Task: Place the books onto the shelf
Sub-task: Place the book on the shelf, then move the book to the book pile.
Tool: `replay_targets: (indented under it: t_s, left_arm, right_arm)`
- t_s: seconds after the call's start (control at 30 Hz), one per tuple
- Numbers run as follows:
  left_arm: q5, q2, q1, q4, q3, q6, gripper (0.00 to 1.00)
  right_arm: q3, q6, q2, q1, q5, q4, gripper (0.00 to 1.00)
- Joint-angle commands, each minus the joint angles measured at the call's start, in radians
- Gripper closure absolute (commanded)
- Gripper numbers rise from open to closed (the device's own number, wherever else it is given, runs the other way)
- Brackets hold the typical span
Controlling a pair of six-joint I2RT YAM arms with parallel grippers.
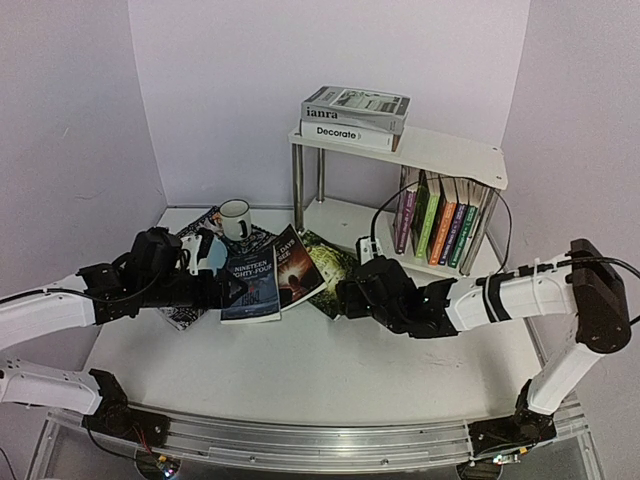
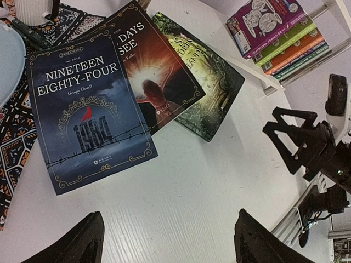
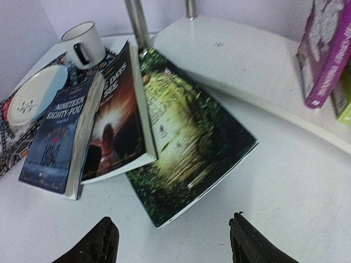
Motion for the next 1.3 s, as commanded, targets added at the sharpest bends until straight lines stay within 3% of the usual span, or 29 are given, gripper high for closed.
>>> replay_targets:
  t_s: [0.0, 0.13, 0.27, 0.5, 0.9, 1.27]
  left_arm:
    - [0.007, 0.046, 0.038, 0.117, -0.046, -0.048, 0.17]
    - [0.122, 0.102, 0.121, 0.246, -0.109, -0.075, 0.18]
    - [0.146, 0.174, 0.169, 0.269, -0.090, -0.068, 0.18]
    - [0.184, 0.266, 0.235, 0.270, -0.066, -0.058, 0.18]
    - [0.271, 0.412, 0.335, 0.354, -0.037, -0.018, 0.20]
    - [0.315, 0.515, 0.366, 0.369, -0.006, 0.001, 0.23]
  right_arm:
    - [0.055, 0.094, 0.071, 0.004, -0.233, -0.054, 0.29]
    - [0.094, 0.154, 0.145, 0.003, -0.327, -0.010, 0.27]
    - [0.159, 0.223, 0.212, 0.004, -0.387, 0.026, 0.26]
    - [0.188, 0.296, 0.273, 0.000, -0.271, 0.039, 0.19]
    - [0.404, 0.406, 0.491, -0.006, -0.411, 0.084, 0.24]
    - [0.496, 0.458, 0.632, -0.006, -0.480, 0.111, 0.26]
